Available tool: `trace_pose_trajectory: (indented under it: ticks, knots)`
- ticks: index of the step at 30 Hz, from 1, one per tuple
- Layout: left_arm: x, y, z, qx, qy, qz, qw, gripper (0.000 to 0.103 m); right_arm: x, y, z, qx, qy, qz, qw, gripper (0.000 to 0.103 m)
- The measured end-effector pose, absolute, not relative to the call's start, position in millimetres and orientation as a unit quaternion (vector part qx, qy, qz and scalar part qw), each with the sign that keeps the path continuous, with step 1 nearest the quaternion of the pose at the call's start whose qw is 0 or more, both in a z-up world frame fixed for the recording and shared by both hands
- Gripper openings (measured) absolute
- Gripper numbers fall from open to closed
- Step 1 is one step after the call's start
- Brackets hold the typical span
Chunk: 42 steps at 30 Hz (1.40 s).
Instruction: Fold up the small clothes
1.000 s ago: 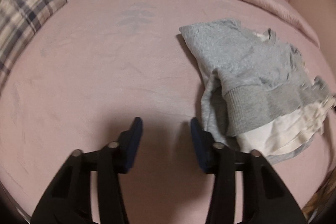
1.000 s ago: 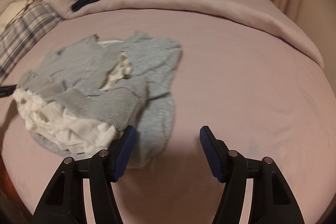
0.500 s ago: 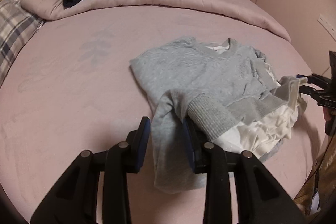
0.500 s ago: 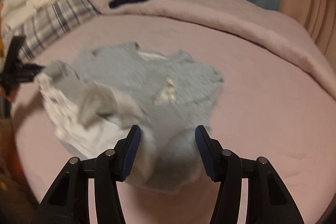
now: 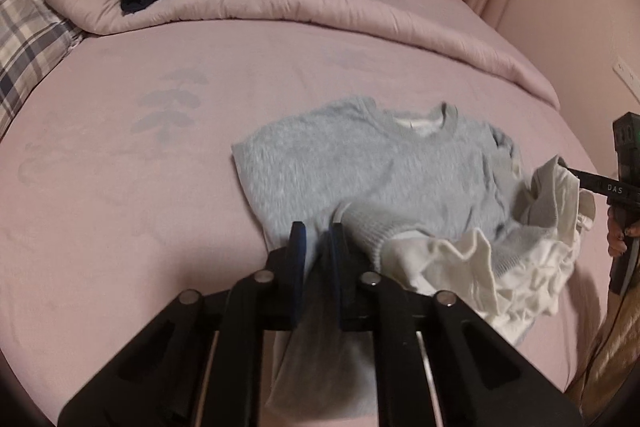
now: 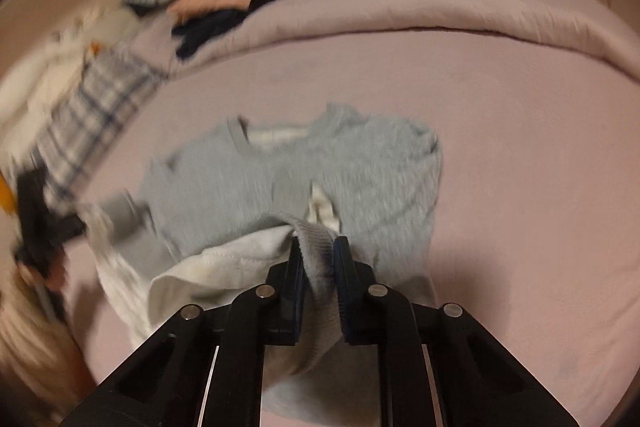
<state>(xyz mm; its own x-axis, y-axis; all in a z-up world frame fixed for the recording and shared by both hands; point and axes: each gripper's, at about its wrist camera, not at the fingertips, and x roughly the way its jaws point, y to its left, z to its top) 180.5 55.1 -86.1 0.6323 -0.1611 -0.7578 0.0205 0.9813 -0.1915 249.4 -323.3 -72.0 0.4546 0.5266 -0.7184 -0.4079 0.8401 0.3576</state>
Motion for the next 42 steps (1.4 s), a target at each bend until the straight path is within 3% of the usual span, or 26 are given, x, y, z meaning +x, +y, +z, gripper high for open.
trace_pose_trajectory:
  ticks: [7, 16, 17, 20, 22, 26, 28, 33, 42]
  knots:
    - [217.1, 67.6, -102.1, -0.15, 0.458, -0.007, 0.876, 0.01, 299.5, -325.2, -86.3, 0.172, 0.49, 0.208, 0.829, 0.014]
    - [235.5, 84.4, -117.0, -0.219, 0.482, 0.024, 0.848, 0.016, 325.5, -320.4, -113.0, 0.202, 0.533, 0.14, 0.81, 0.016]
    - [235.1, 85.5, -116.1, -0.223, 0.482, 0.022, 0.847, 0.019, 327.7, -321.6, -110.9, 0.196, 0.532, 0.14, 0.812, 0.022]
    - [230.7, 93.3, -110.8, -0.24, 0.48, 0.018, 0.844, 0.042, 324.3, -332.7, -99.1, 0.182, 0.517, 0.124, 0.827, 0.054]
    - [225.9, 97.1, -106.4, -0.24, 0.479, 0.018, 0.844, 0.065, 321.0, -344.3, -89.3, 0.188, 0.5, 0.13, 0.835, 0.057]
    - [207.6, 104.3, -91.4, -0.242, 0.464, -0.006, 0.852, 0.077, 306.8, -365.4, -72.4, 0.195, 0.479, 0.153, 0.842, 0.071]
    - [196.3, 103.4, -84.1, -0.236, 0.456, -0.028, 0.857, 0.085, 294.4, -371.6, -64.8, 0.18, 0.469, 0.165, 0.849, 0.072]
    - [177.1, 81.2, -81.0, -0.167, 0.464, -0.077, 0.867, 0.086, 277.1, -350.5, -72.5, 0.095, 0.486, 0.203, 0.844, 0.081]
    - [205.9, 62.2, -100.0, -0.134, 0.454, -0.105, 0.875, 0.086, 294.7, -289.4, -95.0, -0.021, 0.483, 0.238, 0.842, 0.08]
